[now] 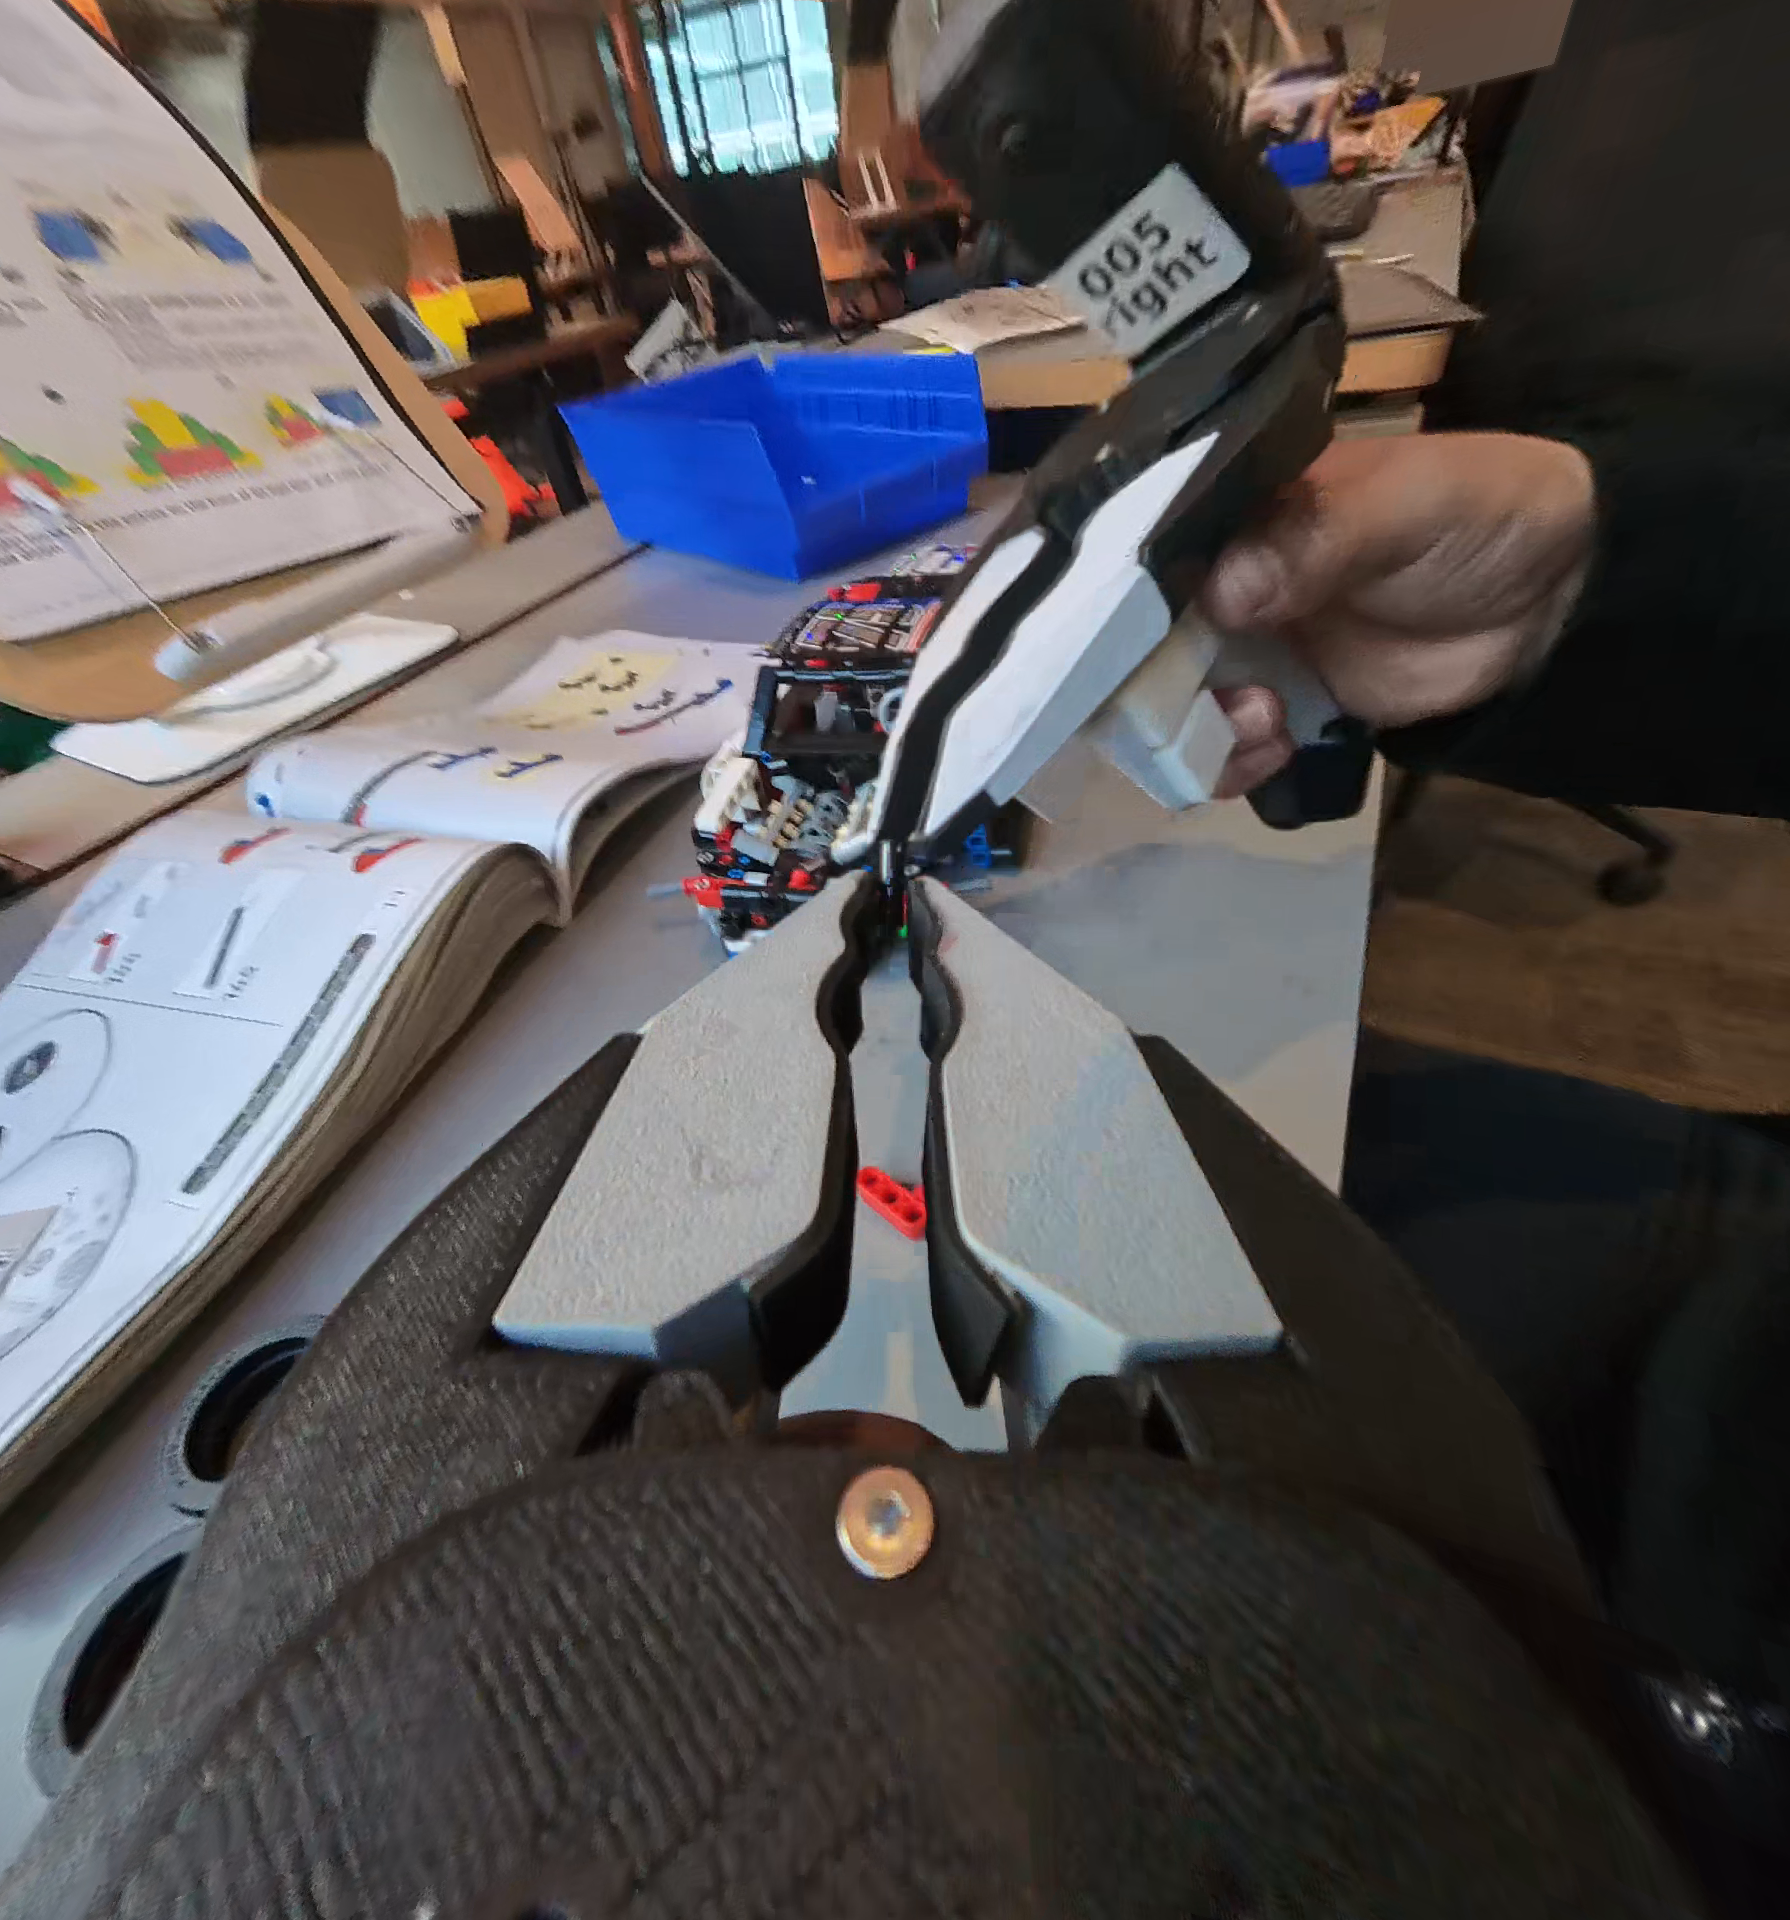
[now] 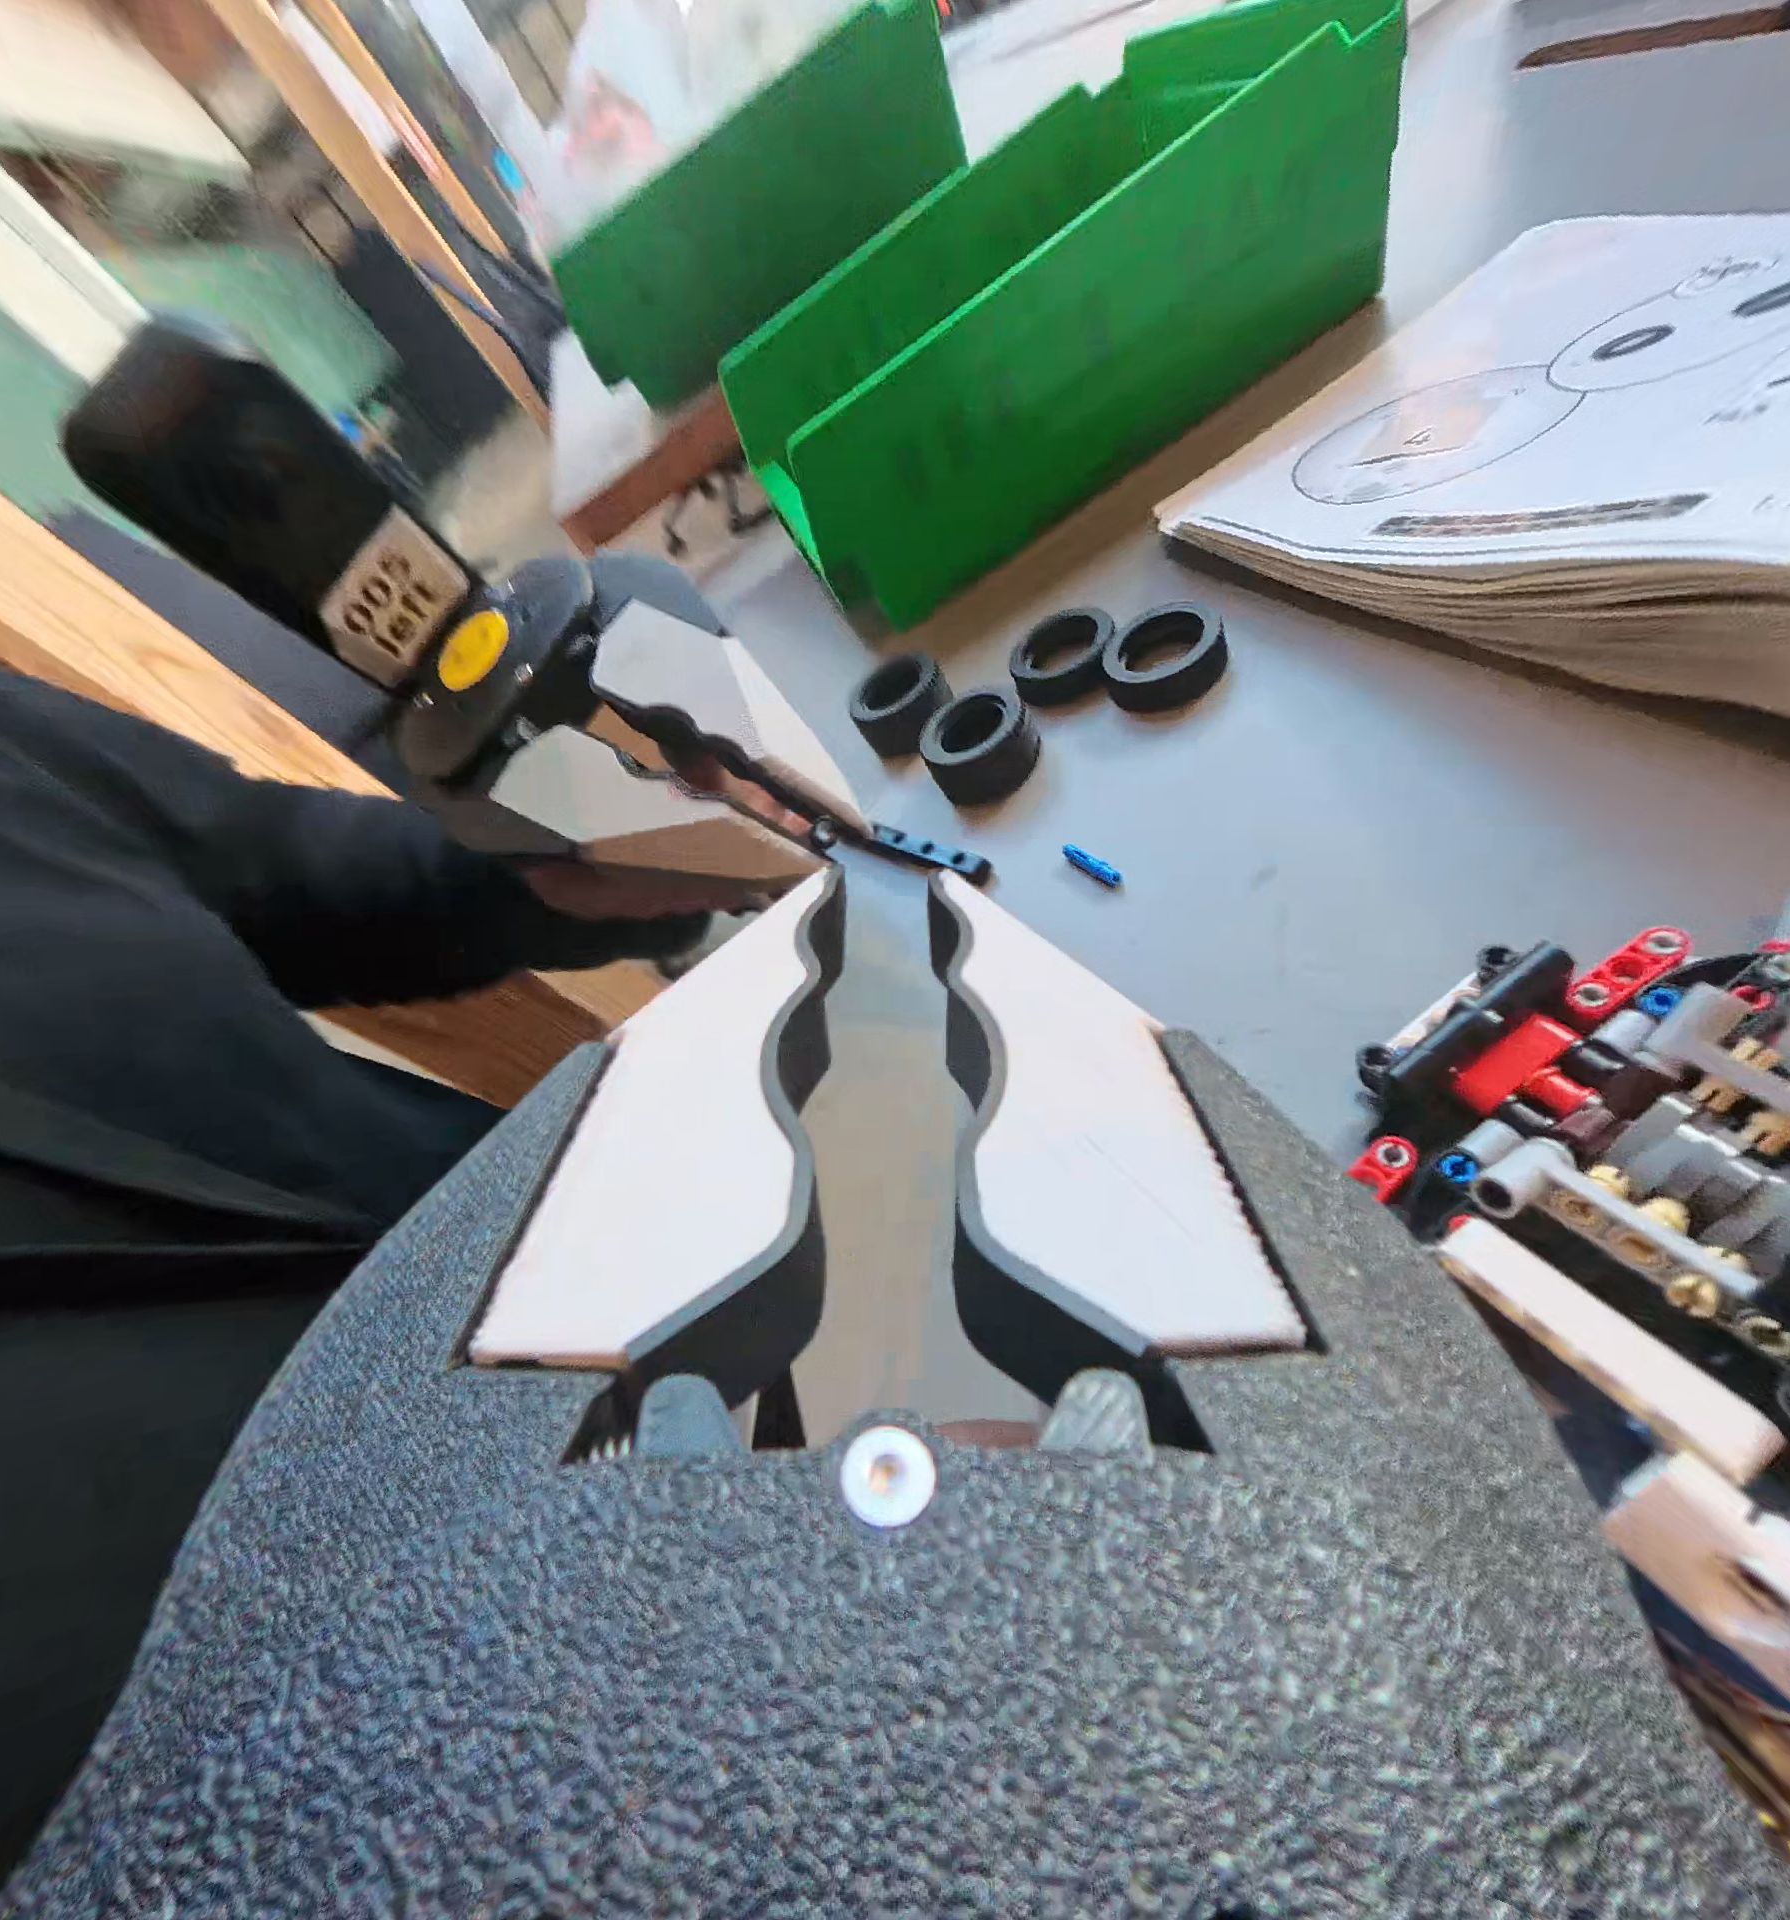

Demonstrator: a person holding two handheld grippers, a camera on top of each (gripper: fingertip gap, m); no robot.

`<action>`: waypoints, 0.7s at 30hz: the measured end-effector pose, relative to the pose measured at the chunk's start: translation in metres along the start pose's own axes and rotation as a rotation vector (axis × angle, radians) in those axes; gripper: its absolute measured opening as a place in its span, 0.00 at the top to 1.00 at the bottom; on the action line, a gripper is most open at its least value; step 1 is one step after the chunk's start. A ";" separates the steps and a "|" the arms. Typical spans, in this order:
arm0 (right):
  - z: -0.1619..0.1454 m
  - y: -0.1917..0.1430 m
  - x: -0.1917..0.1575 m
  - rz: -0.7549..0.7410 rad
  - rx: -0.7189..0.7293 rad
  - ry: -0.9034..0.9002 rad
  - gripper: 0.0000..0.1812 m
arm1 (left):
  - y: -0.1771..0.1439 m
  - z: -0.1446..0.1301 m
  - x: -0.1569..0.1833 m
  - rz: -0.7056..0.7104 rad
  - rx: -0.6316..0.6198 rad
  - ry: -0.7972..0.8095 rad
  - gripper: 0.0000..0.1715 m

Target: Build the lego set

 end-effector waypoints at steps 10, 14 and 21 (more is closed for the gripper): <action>0.000 0.007 0.003 0.066 -0.068 -0.085 0.99 | 0.008 -0.005 -0.006 -0.013 -0.019 0.116 0.98; 0.002 0.005 0.000 0.067 -0.074 -0.103 0.99 | 0.007 0.000 -0.005 -0.013 -0.007 0.182 0.98; 0.009 -0.001 -0.003 0.079 -0.044 -0.083 0.97 | 0.009 0.003 0.000 -0.022 0.006 0.267 0.99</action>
Point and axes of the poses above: each gripper's, where its closed fingertips meet, y out along the fingers, z out of its top, x = y × z across the jaws, the point moved 7 cm from there along -y, back along the fingers, and after that the axes turned 3 degrees about z, right-handed, at the moved point
